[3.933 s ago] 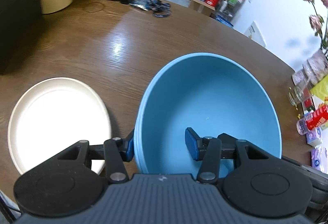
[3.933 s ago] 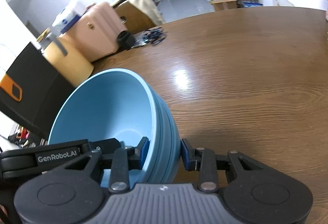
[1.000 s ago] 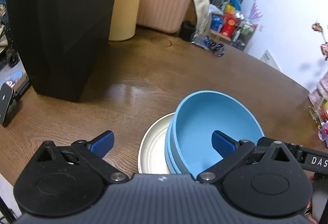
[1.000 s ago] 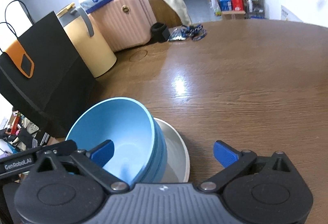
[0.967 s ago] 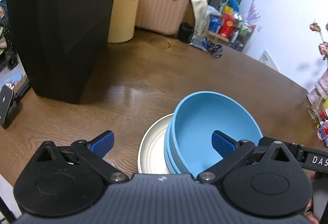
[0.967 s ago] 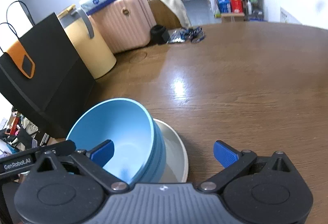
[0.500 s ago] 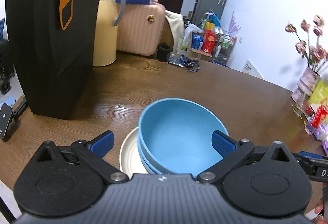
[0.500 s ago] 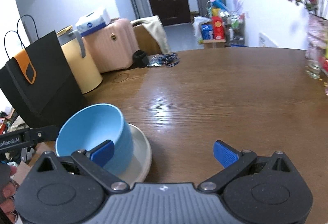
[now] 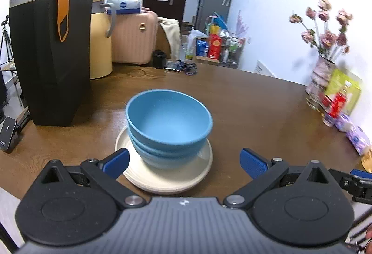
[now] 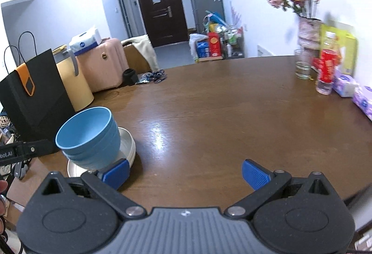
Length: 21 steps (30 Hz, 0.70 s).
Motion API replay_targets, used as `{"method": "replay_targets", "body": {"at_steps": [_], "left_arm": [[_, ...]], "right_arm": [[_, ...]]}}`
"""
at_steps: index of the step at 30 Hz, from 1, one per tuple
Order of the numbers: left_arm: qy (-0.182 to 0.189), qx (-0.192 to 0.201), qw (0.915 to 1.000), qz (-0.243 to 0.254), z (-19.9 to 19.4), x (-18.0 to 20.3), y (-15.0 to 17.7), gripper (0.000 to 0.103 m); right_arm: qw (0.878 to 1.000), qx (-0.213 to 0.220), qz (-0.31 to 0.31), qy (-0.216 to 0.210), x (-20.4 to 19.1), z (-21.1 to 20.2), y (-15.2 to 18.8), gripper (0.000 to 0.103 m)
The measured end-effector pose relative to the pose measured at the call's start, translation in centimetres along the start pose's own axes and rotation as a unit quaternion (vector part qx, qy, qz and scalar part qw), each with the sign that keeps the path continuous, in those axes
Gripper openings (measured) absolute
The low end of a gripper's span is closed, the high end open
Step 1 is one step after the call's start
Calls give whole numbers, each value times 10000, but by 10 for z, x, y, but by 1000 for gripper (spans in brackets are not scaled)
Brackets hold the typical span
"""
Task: Organize plates and bowls
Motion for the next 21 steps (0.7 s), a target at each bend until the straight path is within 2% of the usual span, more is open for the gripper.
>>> {"method": "replay_targets", "body": {"at_steps": [11, 21], "left_arm": [[248, 59, 9991, 338, -56, 17, 39, 103], [301, 121, 9990, 307, -80, 11, 52, 103]], "right_arm": [[9993, 281, 11, 245, 3, -74, 38, 103], [9989, 373, -138, 243, -11, -98, 49, 103]]}}
Point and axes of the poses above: each gripper's, at about its wrist camera, not at the fingertips, and z roughly the way its jaws point, x to its right, y to its underside, the point moved 9 cm from there along z, roughly the way its jaws point, and after that the axes turned 4 degrees about x, right-handed, at the moved point
